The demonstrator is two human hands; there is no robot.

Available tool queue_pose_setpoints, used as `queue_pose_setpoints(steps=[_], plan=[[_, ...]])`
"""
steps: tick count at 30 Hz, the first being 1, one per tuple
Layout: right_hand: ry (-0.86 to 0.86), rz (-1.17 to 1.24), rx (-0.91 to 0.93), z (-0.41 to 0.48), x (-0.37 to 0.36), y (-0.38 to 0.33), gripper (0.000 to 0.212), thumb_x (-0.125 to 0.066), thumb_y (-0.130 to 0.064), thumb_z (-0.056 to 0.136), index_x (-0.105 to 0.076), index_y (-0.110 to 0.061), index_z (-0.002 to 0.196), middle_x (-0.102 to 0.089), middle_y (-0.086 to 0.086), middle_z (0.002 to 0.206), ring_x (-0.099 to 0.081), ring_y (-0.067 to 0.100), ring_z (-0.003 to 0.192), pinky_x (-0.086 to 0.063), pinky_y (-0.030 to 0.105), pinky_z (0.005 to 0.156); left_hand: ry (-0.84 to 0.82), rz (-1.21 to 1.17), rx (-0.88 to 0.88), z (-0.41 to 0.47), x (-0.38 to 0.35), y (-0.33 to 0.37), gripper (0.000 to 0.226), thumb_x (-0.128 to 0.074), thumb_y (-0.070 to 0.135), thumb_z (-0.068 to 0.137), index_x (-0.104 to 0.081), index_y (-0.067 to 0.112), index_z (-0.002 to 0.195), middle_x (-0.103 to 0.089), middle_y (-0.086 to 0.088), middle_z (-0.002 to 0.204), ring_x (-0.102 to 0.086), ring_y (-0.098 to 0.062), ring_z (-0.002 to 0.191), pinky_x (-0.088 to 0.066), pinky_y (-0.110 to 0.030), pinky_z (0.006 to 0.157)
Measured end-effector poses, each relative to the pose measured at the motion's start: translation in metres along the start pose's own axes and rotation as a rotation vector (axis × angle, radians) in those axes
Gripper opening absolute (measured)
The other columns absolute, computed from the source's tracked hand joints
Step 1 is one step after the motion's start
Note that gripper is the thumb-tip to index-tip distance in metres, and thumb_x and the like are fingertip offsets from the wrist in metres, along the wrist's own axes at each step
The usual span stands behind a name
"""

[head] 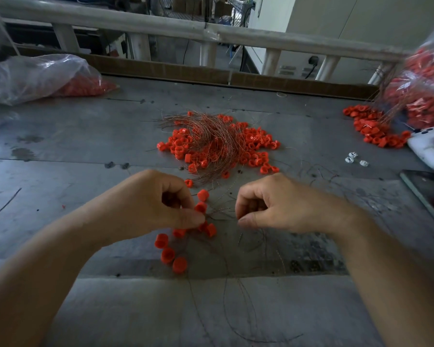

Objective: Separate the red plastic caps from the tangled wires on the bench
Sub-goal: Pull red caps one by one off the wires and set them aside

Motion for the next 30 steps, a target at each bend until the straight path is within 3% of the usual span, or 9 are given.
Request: queue_pose_setpoints(steps=[2,4,7,13,17,20,22,25,30], plan=[[0.026,0.021,0.011,0.0,0.002,-0.001,0.015,-0.07,-0.021,0.079,-0.06,-0.03,0.072,-0.059,-0.013,0.067,-0.055,-0.009,0.066,-0.042,0.005,0.059,0.105,-0.011,0.006,0.0,0.009,0.0,0.034,-0.061,0.063,0.045,-0.067,0.037,0.065,-0.066,0.01,0.061,-0.056,-0.002,0.05,-0.045,-0.015,0.052],[0.07,0.047,0.027,-0.001,0.007,-0.001,0.017,-0.071,-0.021,0.078,-0.059,-0.03,0.069,-0.058,-0.015,0.064,-0.055,-0.009,0.063,-0.042,0.006,0.058,0.224,-0.043,0.025,0.002,0.018,-0.006,0.011,-0.071,0.04,0.065,-0.067,0.031,0.059,-0.066,0.013,0.061,-0.058,0.001,0.052,-0.044,-0.009,0.05],[0.138,0.07,0.029,-0.002,0.014,0.0,0.016,-0.07,-0.024,0.078,-0.06,-0.03,0.067,-0.058,-0.022,0.06,-0.053,-0.009,0.059,-0.04,0.007,0.055,0.422,0.051,-0.021,0.004,0.031,-0.012,0.03,-0.072,0.011,0.074,-0.061,0.033,0.055,-0.063,0.014,0.057,-0.057,0.006,0.057,-0.041,-0.008,0.052],[0.308,0.067,0.014,-0.002,0.028,0.007,0.02,-0.069,-0.024,0.078,-0.057,-0.031,0.065,-0.055,-0.012,0.059,-0.05,-0.006,0.055,-0.041,0.008,0.054,0.445,0.26,-0.176,0.012,0.015,0.007,0.016,-0.069,0.013,0.078,-0.068,0.028,0.083,-0.057,0.02,0.08,-0.054,0.006,0.07,-0.038,-0.005,0.061],[0.464,0.078,-0.038,-0.003,0.04,0.018,0.016,-0.069,-0.024,0.079,-0.059,-0.028,0.067,-0.063,-0.003,0.064,-0.054,0.003,0.055,-0.044,0.015,0.053,0.582,0.316,-0.135,0.014,0.022,0.004,0.008,-0.067,0.015,0.081,-0.07,0.021,0.084,-0.051,0.022,0.074,-0.049,0.005,0.066,-0.033,-0.007,0.06],[0.53,0.08,-0.049,-0.004,0.043,0.021,0.017,-0.068,-0.022,0.08,-0.059,-0.027,0.067,-0.063,-0.005,0.062,-0.053,-0.006,0.051,-0.039,0.007,0.05,0.728,0.273,-0.023,0.014,0.045,-0.011,0.016,-0.06,0.011,0.084,-0.063,0.025,0.09,-0.058,0.01,0.084,-0.051,-0.005,0.071,-0.034,-0.016,0.065],[0.532,0.072,-0.056,-0.004,0.043,0.02,0.016,-0.068,-0.022,0.08,-0.06,-0.026,0.068,-0.064,-0.004,0.062,-0.054,-0.005,0.052,-0.04,0.007,0.05,0.703,0.251,0.078,0.021,0.053,-0.028,0.04,-0.053,0.002,0.084,-0.054,0.02,0.12,-0.057,-0.003,0.116,-0.052,-0.015,0.098,-0.033,-0.022,0.084],[0.52,0.058,-0.066,-0.003,0.04,0.021,0.013,-0.068,-0.024,0.08,-0.061,-0.026,0.069,-0.066,-0.001,0.066,-0.059,0.008,0.059,-0.047,0.017,0.055,0.541,0.213,0.2,0.036,0.048,-0.052,0.077,-0.046,-0.01,0.079,-0.023,0.022,0.145,-0.029,-0.003,0.149,-0.027,-0.022,0.135,-0.025,-0.033,0.106],[0.504,0.045,-0.067,-0.001,0.036,0.019,0.016,-0.068,-0.024,0.08,-0.059,-0.029,0.067,-0.064,-0.003,0.066,-0.059,0.011,0.061,-0.046,0.018,0.059,0.408,0.328,0.267,0.051,0.038,-0.068,0.066,-0.046,0.017,0.091,-0.013,0.034,0.146,-0.004,0.001,0.156,0.001,-0.022,0.143,-0.006,-0.039,0.114]])
Point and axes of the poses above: each hand's wrist, its own z-axis towards the middle knuckle, its own x-axis out of the back of the hand, y = z × x, the point moved 7 cm from there along z, towards the middle knuckle
